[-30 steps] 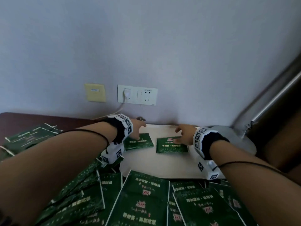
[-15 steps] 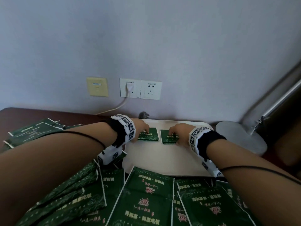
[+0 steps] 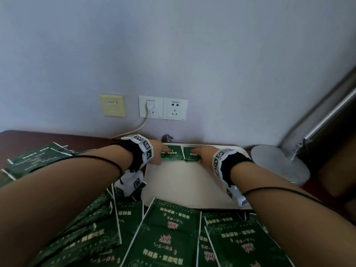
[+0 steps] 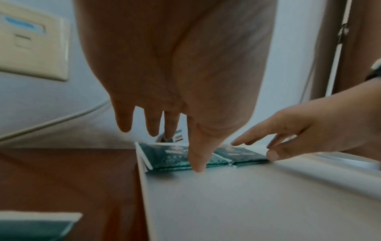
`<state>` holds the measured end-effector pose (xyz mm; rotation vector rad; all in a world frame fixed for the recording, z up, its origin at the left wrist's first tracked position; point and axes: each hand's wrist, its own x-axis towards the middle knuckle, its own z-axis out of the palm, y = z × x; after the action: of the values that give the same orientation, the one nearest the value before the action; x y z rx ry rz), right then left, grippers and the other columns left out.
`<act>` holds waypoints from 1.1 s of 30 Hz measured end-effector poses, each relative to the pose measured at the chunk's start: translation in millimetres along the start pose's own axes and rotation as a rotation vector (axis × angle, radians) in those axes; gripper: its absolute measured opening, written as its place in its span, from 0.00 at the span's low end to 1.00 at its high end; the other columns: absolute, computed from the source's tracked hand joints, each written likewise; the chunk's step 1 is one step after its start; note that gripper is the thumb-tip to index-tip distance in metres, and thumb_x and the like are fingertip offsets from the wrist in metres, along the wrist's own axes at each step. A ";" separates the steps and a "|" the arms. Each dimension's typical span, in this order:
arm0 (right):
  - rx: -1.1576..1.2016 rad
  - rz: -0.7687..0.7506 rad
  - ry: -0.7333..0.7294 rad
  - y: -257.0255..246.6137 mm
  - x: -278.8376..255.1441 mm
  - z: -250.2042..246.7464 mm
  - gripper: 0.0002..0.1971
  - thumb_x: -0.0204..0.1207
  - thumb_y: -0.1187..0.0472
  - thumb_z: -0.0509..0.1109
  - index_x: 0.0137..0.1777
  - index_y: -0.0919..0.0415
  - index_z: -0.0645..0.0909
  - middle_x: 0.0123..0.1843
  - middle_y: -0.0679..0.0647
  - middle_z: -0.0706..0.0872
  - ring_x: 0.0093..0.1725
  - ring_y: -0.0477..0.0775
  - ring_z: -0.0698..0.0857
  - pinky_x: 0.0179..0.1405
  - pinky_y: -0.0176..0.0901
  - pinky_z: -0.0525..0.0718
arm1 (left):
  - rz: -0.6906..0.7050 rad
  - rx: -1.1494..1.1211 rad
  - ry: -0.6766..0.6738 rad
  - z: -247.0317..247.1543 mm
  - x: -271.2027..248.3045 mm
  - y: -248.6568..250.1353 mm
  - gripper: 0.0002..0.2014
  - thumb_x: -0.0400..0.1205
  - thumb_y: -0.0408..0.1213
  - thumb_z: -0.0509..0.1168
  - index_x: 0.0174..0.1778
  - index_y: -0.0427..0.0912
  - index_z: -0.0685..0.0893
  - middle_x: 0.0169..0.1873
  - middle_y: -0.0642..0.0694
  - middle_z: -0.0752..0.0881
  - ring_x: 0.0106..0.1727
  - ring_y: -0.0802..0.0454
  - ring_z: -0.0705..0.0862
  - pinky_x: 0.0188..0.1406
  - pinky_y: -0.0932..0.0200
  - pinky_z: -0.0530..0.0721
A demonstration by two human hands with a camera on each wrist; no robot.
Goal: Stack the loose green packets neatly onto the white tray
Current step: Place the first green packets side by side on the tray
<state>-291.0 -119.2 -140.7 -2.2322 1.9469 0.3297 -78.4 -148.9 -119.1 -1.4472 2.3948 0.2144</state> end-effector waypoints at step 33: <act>0.217 -0.011 -0.144 -7.8 -259.6 10.9 0.25 0.68 0.45 0.82 0.65 0.50 0.87 0.57 0.45 0.90 0.58 0.49 0.86 0.70 0.48 0.80 | 0.218 -0.122 0.054 47.3 -184.7 52.9 0.22 0.75 0.56 0.75 0.59 0.46 0.87 0.51 0.53 0.89 0.51 0.51 0.85 0.55 0.55 0.82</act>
<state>-317.1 132.6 -81.4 -2.0240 1.8020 0.2563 -36.4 43.5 -99.4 -1.2532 2.6249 0.3840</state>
